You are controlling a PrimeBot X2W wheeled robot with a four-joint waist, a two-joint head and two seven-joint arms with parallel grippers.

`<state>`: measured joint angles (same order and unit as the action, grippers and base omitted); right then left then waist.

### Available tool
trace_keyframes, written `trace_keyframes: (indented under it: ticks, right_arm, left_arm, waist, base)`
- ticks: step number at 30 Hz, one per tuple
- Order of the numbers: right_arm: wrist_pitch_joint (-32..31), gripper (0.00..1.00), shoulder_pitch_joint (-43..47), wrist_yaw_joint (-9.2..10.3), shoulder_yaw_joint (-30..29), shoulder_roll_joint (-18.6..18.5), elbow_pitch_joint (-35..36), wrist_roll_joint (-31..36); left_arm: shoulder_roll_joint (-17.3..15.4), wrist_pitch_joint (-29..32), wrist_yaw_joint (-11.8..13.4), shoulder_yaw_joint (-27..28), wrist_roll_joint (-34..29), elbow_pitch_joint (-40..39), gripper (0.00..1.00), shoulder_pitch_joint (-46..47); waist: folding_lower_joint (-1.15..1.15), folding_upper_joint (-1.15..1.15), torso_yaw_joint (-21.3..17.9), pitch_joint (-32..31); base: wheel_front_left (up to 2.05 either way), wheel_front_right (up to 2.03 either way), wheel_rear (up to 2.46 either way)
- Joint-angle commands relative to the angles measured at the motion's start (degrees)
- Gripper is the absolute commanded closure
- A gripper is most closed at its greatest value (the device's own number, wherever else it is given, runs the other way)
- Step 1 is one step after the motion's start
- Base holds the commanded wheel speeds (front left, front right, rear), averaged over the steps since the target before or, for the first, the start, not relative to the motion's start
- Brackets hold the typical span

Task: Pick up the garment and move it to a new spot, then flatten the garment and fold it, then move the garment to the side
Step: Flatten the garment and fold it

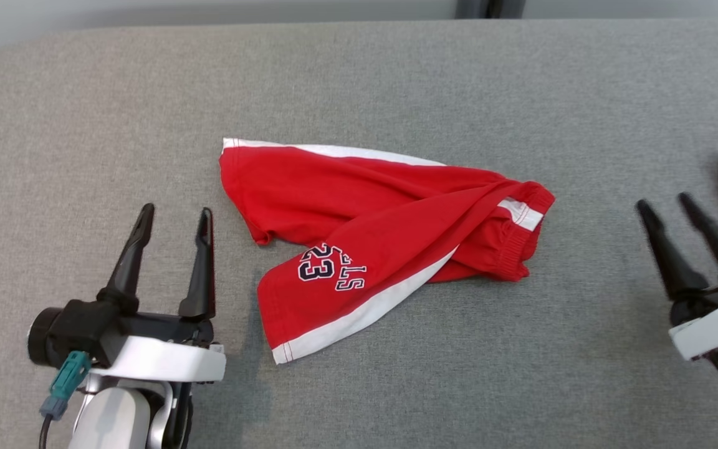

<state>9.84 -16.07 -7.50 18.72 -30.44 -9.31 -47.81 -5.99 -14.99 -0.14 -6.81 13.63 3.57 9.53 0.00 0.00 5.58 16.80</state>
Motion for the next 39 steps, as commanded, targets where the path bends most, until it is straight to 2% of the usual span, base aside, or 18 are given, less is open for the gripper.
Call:
trace_keyframes:
  ticks: [1,9,14,19,25,39]
  right_arm:
    - [1.2,0.00,0.7,0.02,-1.8,1.0,0.2,1.8]
    - [2.4,0.00,5.1,0.02,-15.0,10.9,4.8,22.7]
    - [0.8,0.00,9.6,0.02,-18.9,16.7,8.1,29.3]
    - [-0.4,0.00,13.3,0.02,-20.6,19.9,9.7,31.9]
    - [-1.1,0.00,14.8,0.02,-21.4,21.3,10.8,32.5]
    - [-2.1,0.00,14.4,0.02,-21.9,21.8,11.6,32.6]
  left_arm:
    - [-0.3,-0.2,0.3,0.5,0.0,-0.3,0.00,-0.7]
    - [-1.1,-0.2,0.7,0.8,-0.3,-0.7,0.00,-3.5]
    - [-1.8,0.7,0.7,0.0,-0.7,-1.0,0.00,-5.7]
    - [-2.4,1.8,1.2,-0.3,-0.9,-2.1,0.00,-8.6]
    - [-2.9,2.9,1.6,-0.5,-0.9,-2.9,0.00,-9.9]
    - [-2.7,4.7,1.4,-2.0,0.0,-4.0,0.00,-8.9]
  waist:
    - [0.00,0.00,-0.4,-0.9]
    - [0.00,0.00,-0.6,-4.6]
    - [0.00,0.00,-0.7,-6.9]
    - [0.00,0.00,-1.2,-8.4]
    - [0.00,0.00,-1.5,-8.7]
    - [0.00,0.00,-1.2,-7.4]
  base:
    - [0.00,0.00,0.00]
    - [0.00,0.00,0.00]
    - [0.00,0.00,0.00]
    - [0.00,0.00,0.00]
    - [0.00,0.00,0.00]
    - [0.00,0.00,0.00]
